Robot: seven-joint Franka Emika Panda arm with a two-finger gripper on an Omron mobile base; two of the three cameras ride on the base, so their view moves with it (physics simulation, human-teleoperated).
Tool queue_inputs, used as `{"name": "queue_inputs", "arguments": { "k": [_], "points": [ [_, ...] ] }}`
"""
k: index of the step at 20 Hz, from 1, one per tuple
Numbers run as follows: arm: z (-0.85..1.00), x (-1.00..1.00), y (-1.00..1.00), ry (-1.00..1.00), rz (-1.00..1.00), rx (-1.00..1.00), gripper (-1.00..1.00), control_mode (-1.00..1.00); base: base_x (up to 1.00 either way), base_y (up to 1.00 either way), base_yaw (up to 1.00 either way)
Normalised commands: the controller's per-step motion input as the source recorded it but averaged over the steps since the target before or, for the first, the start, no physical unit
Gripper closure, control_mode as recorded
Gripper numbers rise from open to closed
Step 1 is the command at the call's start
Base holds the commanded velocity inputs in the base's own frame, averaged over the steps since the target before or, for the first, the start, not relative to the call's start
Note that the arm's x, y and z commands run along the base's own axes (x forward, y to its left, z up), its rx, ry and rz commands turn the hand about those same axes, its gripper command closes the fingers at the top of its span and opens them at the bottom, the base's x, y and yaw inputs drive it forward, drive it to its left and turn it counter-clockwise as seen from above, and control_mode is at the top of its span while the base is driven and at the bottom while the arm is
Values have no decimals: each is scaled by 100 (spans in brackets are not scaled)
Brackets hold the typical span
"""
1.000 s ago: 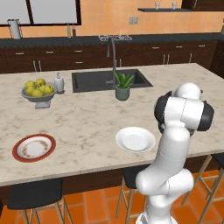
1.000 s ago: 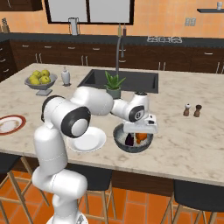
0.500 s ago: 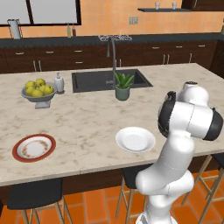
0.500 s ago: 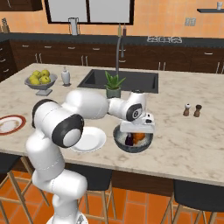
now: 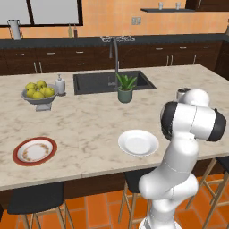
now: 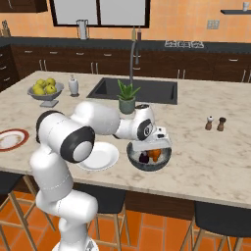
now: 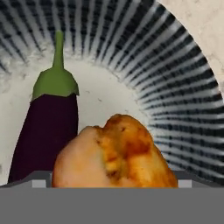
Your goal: Pick the chicken drumstick and eggplant from their plates and place them in the bowl. Then put the bowl in the fridge.
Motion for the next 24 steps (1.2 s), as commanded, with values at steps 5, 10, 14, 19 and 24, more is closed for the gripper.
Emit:
{"name": "queue_inputs", "arguments": {
  "k": [5, 10, 14, 19, 24],
  "points": [
    [29, -5, 0, -3, 2, -2, -100, -100, 0, 0, 0],
    [28, -5, 0, 0, 0, 0, -100, -100, 0, 0, 0],
    [41, -18, 23, 0, 0, 0, -100, -100, 0, 0, 0],
    [3, -29, 81, 0, 0, 0, -100, -100, 0, 0, 0],
    [0, -27, 60, 1, 0, 3, -100, -100, 0, 0, 0]
  ]
}}
